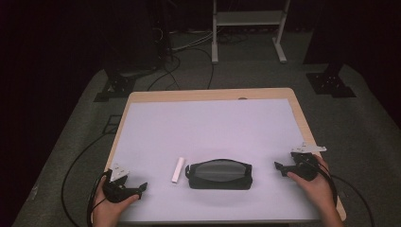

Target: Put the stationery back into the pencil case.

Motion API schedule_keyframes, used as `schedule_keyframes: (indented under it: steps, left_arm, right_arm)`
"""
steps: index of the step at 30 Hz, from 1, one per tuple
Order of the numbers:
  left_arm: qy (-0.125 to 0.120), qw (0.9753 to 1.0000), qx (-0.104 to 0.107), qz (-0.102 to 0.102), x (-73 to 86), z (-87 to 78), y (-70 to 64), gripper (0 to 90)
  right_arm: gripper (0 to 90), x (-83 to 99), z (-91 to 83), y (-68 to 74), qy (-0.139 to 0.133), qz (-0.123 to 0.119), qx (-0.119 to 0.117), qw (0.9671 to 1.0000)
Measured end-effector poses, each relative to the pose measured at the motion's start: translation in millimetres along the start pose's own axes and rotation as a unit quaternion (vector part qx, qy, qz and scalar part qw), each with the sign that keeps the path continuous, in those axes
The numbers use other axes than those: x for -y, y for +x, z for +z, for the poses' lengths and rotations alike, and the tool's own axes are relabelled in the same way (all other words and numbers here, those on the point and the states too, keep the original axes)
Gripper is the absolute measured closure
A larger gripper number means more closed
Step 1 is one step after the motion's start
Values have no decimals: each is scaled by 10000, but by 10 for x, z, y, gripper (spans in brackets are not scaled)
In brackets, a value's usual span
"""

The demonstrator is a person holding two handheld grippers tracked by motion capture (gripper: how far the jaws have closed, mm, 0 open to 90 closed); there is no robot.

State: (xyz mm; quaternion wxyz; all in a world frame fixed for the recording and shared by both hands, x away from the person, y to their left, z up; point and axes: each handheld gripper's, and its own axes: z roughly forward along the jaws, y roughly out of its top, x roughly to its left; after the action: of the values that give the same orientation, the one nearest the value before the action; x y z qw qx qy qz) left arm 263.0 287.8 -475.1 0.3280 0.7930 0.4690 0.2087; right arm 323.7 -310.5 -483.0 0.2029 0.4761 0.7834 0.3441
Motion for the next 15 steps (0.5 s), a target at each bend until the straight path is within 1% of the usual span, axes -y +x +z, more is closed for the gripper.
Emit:
schedule_keyframes:
  steps: [2,3,7,10,12,13,15]
  left_arm:
    - [-5,10000,14,-24,-2,-9,1,156]
    - [-11,10000,55,-49,-6,-14,2,156]
    - [-2,9998,217,-33,-53,-44,-33,238]
    - [14,9997,260,-27,-79,-66,-57,295]
    - [30,9995,294,-55,-101,-81,-78,308]
    - [86,9993,369,-65,-125,-86,-98,330]
    - [79,9991,412,-33,-151,-87,-122,345]
  right_arm:
    - [165,9,-1,2,-36,10,2,10000]
    - [165,10,-1,5,-35,6,10,10000]
    - [165,11,-1,6,-40,5,14,10000]
    - [165,11,0,5,-41,8,11,10000]
    - [165,11,0,2,-41,3,8,10000]
    - [165,11,1,2,-41,0,9,10000]
    - [165,11,1,2,-41,2,8,10000]
